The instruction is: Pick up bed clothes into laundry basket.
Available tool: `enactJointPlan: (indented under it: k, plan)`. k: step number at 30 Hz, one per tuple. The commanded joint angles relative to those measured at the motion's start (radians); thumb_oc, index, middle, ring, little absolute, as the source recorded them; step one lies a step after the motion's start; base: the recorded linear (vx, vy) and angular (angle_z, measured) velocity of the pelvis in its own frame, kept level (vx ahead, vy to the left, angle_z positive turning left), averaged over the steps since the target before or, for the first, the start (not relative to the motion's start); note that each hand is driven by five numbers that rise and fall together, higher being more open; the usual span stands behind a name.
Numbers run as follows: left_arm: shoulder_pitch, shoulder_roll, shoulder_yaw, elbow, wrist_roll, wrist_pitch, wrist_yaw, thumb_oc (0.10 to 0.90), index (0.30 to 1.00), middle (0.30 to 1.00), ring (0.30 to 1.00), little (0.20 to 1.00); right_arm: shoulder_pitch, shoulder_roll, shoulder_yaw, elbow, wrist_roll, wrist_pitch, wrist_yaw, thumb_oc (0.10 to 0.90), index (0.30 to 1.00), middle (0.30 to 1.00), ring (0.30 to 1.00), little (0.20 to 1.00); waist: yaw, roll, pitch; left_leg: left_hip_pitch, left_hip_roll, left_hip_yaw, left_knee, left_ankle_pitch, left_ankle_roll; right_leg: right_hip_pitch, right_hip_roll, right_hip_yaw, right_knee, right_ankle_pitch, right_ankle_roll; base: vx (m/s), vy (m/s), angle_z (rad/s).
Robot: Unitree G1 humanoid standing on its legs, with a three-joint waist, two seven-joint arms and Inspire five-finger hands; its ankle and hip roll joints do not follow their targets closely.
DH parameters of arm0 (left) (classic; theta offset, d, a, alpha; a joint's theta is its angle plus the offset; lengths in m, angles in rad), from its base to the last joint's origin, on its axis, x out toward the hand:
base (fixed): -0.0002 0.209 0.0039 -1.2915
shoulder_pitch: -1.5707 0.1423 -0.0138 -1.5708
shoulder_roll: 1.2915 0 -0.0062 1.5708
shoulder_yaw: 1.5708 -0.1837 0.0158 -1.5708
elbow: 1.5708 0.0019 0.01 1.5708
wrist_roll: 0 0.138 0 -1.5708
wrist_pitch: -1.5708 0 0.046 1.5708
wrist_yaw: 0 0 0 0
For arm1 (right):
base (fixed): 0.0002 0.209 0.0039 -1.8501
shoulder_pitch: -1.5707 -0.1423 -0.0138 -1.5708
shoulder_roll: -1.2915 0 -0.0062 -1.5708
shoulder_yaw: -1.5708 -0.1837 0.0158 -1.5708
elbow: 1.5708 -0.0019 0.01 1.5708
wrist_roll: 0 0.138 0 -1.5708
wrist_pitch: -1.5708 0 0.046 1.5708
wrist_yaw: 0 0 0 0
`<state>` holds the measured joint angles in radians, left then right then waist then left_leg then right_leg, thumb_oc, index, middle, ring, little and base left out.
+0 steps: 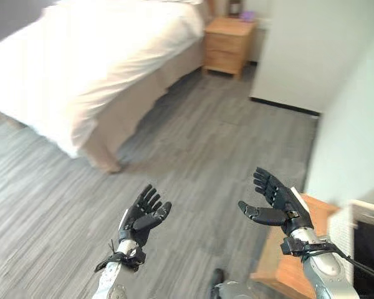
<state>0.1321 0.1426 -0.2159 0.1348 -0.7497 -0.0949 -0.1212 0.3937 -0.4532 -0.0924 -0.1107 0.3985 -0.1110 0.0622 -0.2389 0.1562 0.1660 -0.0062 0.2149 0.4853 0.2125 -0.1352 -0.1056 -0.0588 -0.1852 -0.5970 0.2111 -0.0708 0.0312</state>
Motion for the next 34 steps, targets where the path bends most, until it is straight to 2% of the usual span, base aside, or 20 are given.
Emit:
enactJointPlan:
  k: [1, 2, 3, 4, 5, 6, 7, 10, 11, 13, 14, 18, 25, 34]
  plan:
    - [0.006, 0.128, 0.086, -0.101, -0.014, -0.063, -0.031, 0.800, 0.900, 0.900, 0.900, 0.900, -0.151, 0.049, 0.046, -0.002, 0.009, -0.063, 0.025, 0.800, 0.900, 0.900, 0.900, 0.900, 0.037, -0.086, -0.003, 0.069, -0.060, -0.181, -0.149, -0.008, 0.019, -0.095, 0.056, 0.240, 0.043, -0.049, 0.063, -0.07, 0.227, 1.14]
    - [0.006, 0.128, 0.086, -0.102, -0.013, -0.062, -0.030, 0.800, 0.900, 0.900, 0.900, 0.900, -0.151, 0.049, 0.046, -0.003, 0.009, -0.062, 0.025, 0.800, 0.900, 0.900, 0.900, 0.900, 0.035, -0.087, -0.004, 0.070, -0.066, -0.182, -0.154, -0.006, 0.022, -0.099, 0.050, 0.240, 0.050, -0.051, 0.066, -0.06, 0.206, 0.58]
    - [-0.001, 0.134, 0.082, -0.103, -0.012, -0.062, -0.029, 0.800, 0.900, 0.900, 0.900, 0.900, -0.147, 0.054, 0.044, -0.011, 0.003, -0.059, 0.027, 0.800, 0.900, 0.900, 0.900, 0.900, 0.023, -0.088, 0.007, 0.070, -0.098, -0.212, -0.166, -0.006, 0.045, -0.130, 0.018, 0.299, 0.101, -0.028, 0.083, -0.05, 0.096, 1.06]
    - [-0.001, 0.134, 0.082, -0.103, -0.012, -0.062, -0.029, 0.800, 0.900, 0.900, 0.900, 0.900, -0.147, 0.054, 0.044, -0.011, 0.003, -0.059, 0.027, 0.800, 0.900, 0.900, 0.900, 0.900, 0.023, -0.088, 0.007, 0.069, -0.098, -0.212, -0.166, -0.006, 0.045, -0.130, 0.017, 0.299, 0.101, -0.028, 0.083, -0.33, 0.234, 1.28]
    - [-0.034, 0.169, 0.053, -0.087, -0.027, -0.086, -0.032, 0.800, 0.900, 0.900, 0.900, 0.900, -0.160, 0.068, 0.063, 0.000, -0.022, -0.053, 0.034, 0.800, 0.900, 0.900, 0.900, 0.900, -0.038, -0.082, 0.042, 0.037, -0.145, -0.331, -0.167, 0.026, 0.068, -0.214, 0.118, 0.711, 0.138, 0.025, 0.133, -0.35, 0.171, 0.89]
    - [-0.043, 0.174, 0.044, -0.072, -0.025, -0.092, -0.034, 0.800, 0.900, 0.900, 0.900, 0.900, -0.150, 0.078, 0.064, 0.006, -0.025, -0.050, 0.033, 0.800, 0.900, 0.900, 0.900, 0.900, -0.035, -0.072, 0.036, 0.022, -0.160, -0.382, -0.168, 0.038, 0.067, -0.182, 0.170, 0.833, 0.104, -0.009, 0.132, -0.37, 0.180, 1.18]
    - [-0.044, 0.177, 0.036, -0.073, -0.026, -0.095, -0.039, 0.800, 0.900, 0.900, 0.900, 0.900, -0.139, 0.085, 0.061, 0.009, -0.024, -0.045, 0.035, 0.800, 0.900, 0.900, 0.900, 0.900, -0.029, -0.069, 0.031, 0.022, -0.171, -0.432, -0.178, 0.051, 0.062, -0.143, 0.189, 0.905, 0.068, -0.017, 0.132, -0.08, 0.023, 2.09]
    - [-0.046, 0.172, 0.040, -0.079, 0.007, -0.103, -0.036, 0.800, 0.900, 0.900, 0.900, 0.900, -0.135, 0.094, 0.052, 0.016, -0.013, -0.038, 0.035, 0.800, 0.900, 0.900, 0.900, 0.900, -0.013, -0.072, 0.015, 0.039, -0.171, -0.455, -0.207, 0.053, 0.060, -0.106, 0.192, 0.913, -0.007, -0.017, 0.121, 0.02, -0.039, 1.84]
    - [-0.045, 0.187, 0.069, -0.084, 0.073, -0.113, -0.009, 0.800, 0.900, 0.900, 0.900, 0.900, -0.131, 0.102, 0.057, 0.045, -0.010, -0.032, 0.037, 0.800, 0.900, 0.900, 0.900, 0.900, 0.018, -0.089, -0.007, 0.023, -0.195, -0.490, -0.174, 0.034, 0.065, -0.095, 0.160, 0.858, -0.056, -0.004, 0.113, 0.02, -0.124, 0.37]
    - [-0.032, 0.170, 0.078, -0.077, 0.079, -0.107, 0.006, 0.800, 0.900, 0.900, 0.900, 0.900, -0.142, 0.106, 0.070, 0.056, 0.011, -0.031, 0.042, 0.800, 0.900, 0.900, 0.900, 0.900, 0.035, -0.094, -0.033, 0.016, -0.203, -0.526, -0.198, 0.061, 0.067, -0.063, 0.184, 0.887, -0.097, -0.003, 0.107, 0.05, -0.140, 0.74]
    - [-0.021, 0.160, 0.095, -0.080, 0.073, -0.115, 0.021, 0.800, 0.900, 0.900, 0.900, 0.900, -0.158, 0.103, 0.080, 0.050, 0.006, -0.031, 0.038, 0.800, 0.900, 0.900, 0.900, 0.900, 0.059, -0.104, -0.042, 0.019, -0.200, -0.523, -0.208, 0.067, 0.065, -0.053, 0.172, 0.861, -0.125, 0.003, 0.107, 0.08, -0.100, 0.84]
    - [0.063, 0.130, 0.126, -0.073, 0.093, -0.103, 0.006, 0.800, 0.900, 0.900, 0.900, 0.900, -0.148, 0.091, 0.056, 0.053, -0.013, -0.026, 0.047, 0.800, 0.900, 0.900, 0.900, 0.900, 0.091, -0.114, -0.076, 0.043, -0.198, -0.526, -0.249, 0.087, 0.068, 0.004, 0.176, 0.863, -0.199, 0.018, 0.100, 0.06, -0.050, 0.16]
    - [0.148, 0.109, 0.163, -0.099, 0.174, -0.097, 0.048, 0.800, 0.900, 0.900, 0.900, 0.900, -0.130, 0.122, 0.031, 0.055, 0.014, -0.026, 0.016, 0.800, 0.900, 0.900, 0.900, 0.900, 0.111, -0.120, -0.085, 0.070, -0.191, -0.528, -0.281, 0.100, 0.069, 0.043, 0.175, 0.837, -0.215, 0.005, 0.085, 0.03, -0.017, 0.12]
    - [0.162, 0.085, 0.158, -0.076, 0.176, -0.083, 0.065, 0.800, 0.900, 0.900, 0.900, 0.900, -0.097, 0.143, 0.005, 0.072, 0.013, -0.022, -0.009, 0.800, 0.900, 0.900, 0.900, 0.900, 0.118, -0.128, -0.083, 0.074, -0.192, -0.527, -0.296, 0.106, 0.071, 0.045, 0.170, 0.816, -0.220, 0.000, 0.084, 0.00, -0.003, 0.00]
